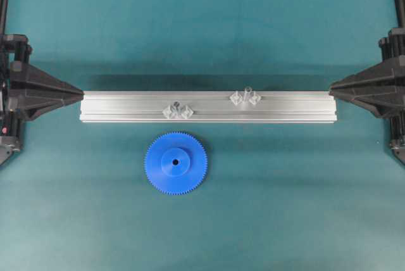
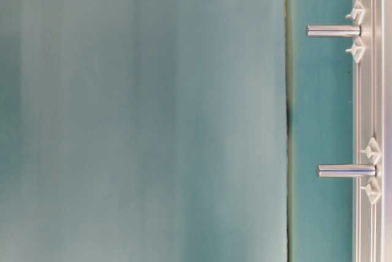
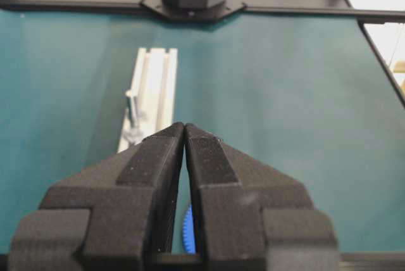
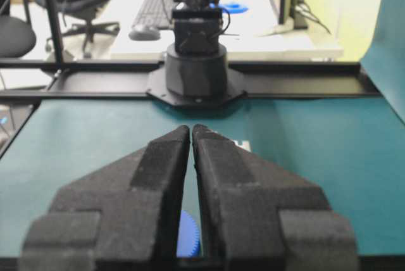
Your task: Find the location of the shaft and insert the large gear.
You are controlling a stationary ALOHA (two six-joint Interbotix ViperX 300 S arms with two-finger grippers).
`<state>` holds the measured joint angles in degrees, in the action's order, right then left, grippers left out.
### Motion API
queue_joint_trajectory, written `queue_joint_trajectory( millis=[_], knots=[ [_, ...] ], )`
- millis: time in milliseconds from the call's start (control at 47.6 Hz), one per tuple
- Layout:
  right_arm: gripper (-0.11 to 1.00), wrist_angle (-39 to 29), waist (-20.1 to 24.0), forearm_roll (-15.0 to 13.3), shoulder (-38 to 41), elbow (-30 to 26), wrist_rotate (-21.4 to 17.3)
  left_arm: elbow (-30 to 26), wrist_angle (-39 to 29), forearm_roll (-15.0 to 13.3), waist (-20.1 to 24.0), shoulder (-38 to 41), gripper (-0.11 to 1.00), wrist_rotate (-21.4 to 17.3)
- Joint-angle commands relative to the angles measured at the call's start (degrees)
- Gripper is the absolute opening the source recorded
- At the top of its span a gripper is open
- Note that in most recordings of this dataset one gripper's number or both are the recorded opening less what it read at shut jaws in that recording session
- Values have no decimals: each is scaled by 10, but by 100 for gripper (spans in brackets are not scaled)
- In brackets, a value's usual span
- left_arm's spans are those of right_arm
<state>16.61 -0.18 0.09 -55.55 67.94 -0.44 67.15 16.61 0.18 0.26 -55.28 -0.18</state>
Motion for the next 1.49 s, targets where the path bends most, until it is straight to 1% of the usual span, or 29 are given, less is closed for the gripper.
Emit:
queue_joint_trajectory(
  millis=[0, 42, 126, 189, 315, 546, 651, 735, 881, 1049, 1217, 1301, 1343, 1385, 1469],
  knots=[
    [16, 3, -1, 2, 7, -4, 3, 1, 10, 6, -2, 4, 11, 25],
    [16, -5, -1, 5, 7, -2, 0, 0, 18, 6, -2, 4, 12, 37],
    [10, -35, -1, 13, 4, -1, -9, -2, 21, 6, -2, 11, 2, 55],
    [6, -65, -1, 13, 3, -2, -19, -9, 21, 6, -4, 21, 1, 66],
    [5, -103, -1, 13, 2, -4, -25, -40, 7, 6, -10, 63, 1, 67],
    [5, -185, -9, 13, 8, -18, -26, -108, -77, 9, -25, 174, 1, 64],
    [5, -219, -18, 13, 14, -25, -25, -130, -86, 8, -34, 224, 1, 64],
    [5, -233, -23, 13, 16, -25, -25, -147, -91, 9, -38, 252, 1, 70],
    [5, -245, -27, 13, 16, -26, -25, -183, -112, 9, -53, 306, 1, 67],
    [5, -253, -29, 13, 15, -21, -29, -221, -158, 9, -75, 364, 1, 69],
    [5, -254, -30, 13, 11, -16, -33, -253, -207, 9, -80, 390, 2, 62],
    [6, -258, -30, 13, 11, -15, -33, -265, -216, 9, -80, 409, 7, 62],
    [6, -264, -30, 13, 11, -14, -33, -271, -218, 9, -80, 418, 13, 62],
    [6, -269, -31, 13, 11, -14, -33, -278, -221, 9, -80, 430, 20, 62],
    [6, -277, -31, 13, 8, -11, -33, -290, -233, 9, -80, 450, 45, 62]
  ],
)
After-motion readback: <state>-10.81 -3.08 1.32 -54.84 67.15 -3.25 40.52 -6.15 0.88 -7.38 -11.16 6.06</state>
